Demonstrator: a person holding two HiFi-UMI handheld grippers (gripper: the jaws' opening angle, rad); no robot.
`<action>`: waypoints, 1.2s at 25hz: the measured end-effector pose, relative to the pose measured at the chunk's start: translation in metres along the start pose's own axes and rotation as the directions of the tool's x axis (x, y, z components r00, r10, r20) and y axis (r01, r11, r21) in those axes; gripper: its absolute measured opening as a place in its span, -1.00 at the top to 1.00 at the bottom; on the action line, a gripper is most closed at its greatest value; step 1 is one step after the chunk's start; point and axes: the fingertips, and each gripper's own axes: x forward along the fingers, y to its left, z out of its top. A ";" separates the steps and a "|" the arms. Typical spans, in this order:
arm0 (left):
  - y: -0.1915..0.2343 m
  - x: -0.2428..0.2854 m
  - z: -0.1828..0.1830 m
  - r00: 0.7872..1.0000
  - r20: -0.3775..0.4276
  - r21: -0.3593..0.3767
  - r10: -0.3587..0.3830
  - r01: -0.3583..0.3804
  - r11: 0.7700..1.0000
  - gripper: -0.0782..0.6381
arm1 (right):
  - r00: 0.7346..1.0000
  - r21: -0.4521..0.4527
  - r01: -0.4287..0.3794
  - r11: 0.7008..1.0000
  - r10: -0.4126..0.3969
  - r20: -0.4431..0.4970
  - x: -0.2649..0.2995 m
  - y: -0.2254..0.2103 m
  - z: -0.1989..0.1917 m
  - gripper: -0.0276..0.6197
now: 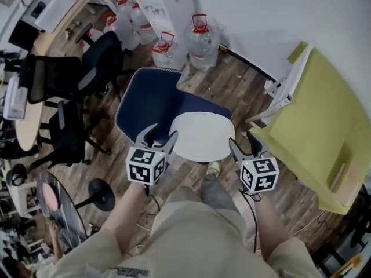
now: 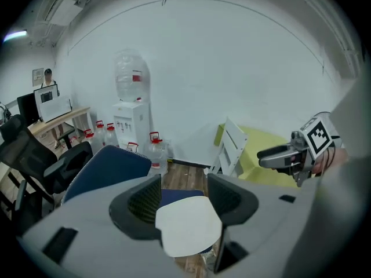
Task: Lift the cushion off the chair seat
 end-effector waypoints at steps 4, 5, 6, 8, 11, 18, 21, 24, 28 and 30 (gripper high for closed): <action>0.008 0.036 -0.010 0.998 -0.051 0.026 0.027 -0.026 0.999 0.09 | 0.996 0.053 -0.013 0.999 0.018 -0.084 0.037 -0.020 -0.029 0.10; 0.010 0.043 -0.014 0.998 -0.062 0.031 0.029 -0.027 0.999 0.09 | 0.995 0.069 -0.011 0.998 0.018 -0.102 0.045 -0.024 -0.036 0.09; 0.012 0.050 -0.017 0.997 -0.074 0.029 0.030 -0.028 0.999 0.09 | 0.993 0.083 -0.009 0.996 0.019 -0.119 0.051 -0.028 -0.043 0.08; 0.016 0.063 -0.025 0.995 -0.097 0.015 0.028 -0.027 1.000 0.09 | 0.989 0.107 -0.002 0.994 0.018 -0.148 0.062 -0.036 -0.054 0.07; 0.025 0.084 -0.039 0.991 -0.135 -0.015 0.013 -0.015 1.000 0.09 | 0.983 0.134 0.014 0.991 0.011 -0.186 0.076 -0.047 -0.067 0.06; 0.064 0.134 -0.097 0.970 -0.237 -0.087 -0.051 0.031 0.996 0.04 | 0.968 0.176 0.098 0.980 -0.053 -0.244 0.118 -0.058 -0.100 0.04; 0.078 0.150 -0.123 0.956 -0.280 -0.143 -0.088 0.049 0.988 0.03 | 0.961 0.194 0.145 0.970 -0.091 -0.260 0.135 -0.066 -0.116 0.01; 0.087 0.170 -0.143 0.947 -0.294 -0.220 -0.127 0.062 0.973 0.02 | 0.950 0.200 0.189 0.961 -0.128 -0.284 0.151 -0.077 -0.136 0.01; 0.098 0.202 -0.174 0.931 -0.338 -0.201 -0.136 0.070 0.977 0.00 | 0.946 0.250 0.213 0.945 -0.134 -0.296 0.177 -0.092 -0.164 0.00; 0.102 0.219 -0.193 0.923 -0.360 -0.186 -0.139 0.076 0.980 -0.01 | 0.937 0.236 0.224 0.945 -0.143 -0.318 0.188 -0.099 -0.181 -0.01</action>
